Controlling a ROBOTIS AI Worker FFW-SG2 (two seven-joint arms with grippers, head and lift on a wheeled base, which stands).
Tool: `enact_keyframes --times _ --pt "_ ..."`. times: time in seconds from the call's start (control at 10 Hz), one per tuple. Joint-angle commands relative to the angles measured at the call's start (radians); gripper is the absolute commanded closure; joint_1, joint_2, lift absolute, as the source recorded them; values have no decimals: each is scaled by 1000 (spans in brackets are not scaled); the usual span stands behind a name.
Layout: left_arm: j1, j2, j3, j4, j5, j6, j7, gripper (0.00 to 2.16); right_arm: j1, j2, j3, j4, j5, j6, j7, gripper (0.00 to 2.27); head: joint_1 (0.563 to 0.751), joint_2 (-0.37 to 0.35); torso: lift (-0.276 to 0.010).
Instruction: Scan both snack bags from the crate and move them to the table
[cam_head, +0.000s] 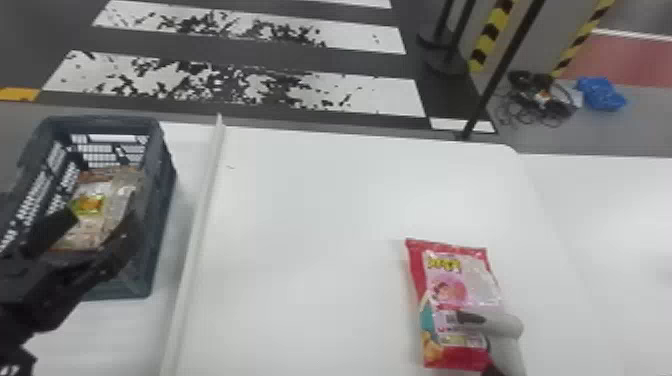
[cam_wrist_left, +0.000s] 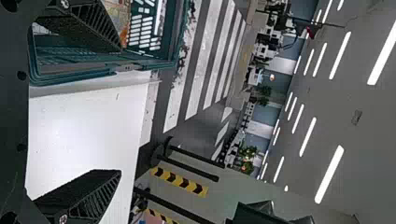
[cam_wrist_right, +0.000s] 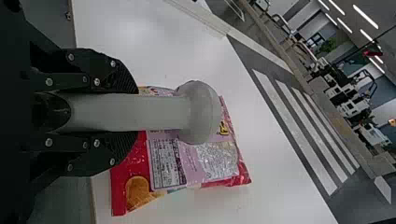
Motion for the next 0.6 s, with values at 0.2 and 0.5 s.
enact_keyframes --times 0.2,0.5 --pt "8 0 4 -1 0 0 0 66 9 1 73 -29 79 -15 -9 2236 695 -64 -87" --pt "9 0 8 1 6 -3 -5 66 3 -23 141 2 163 -48 -57 2240 695 -23 -87"
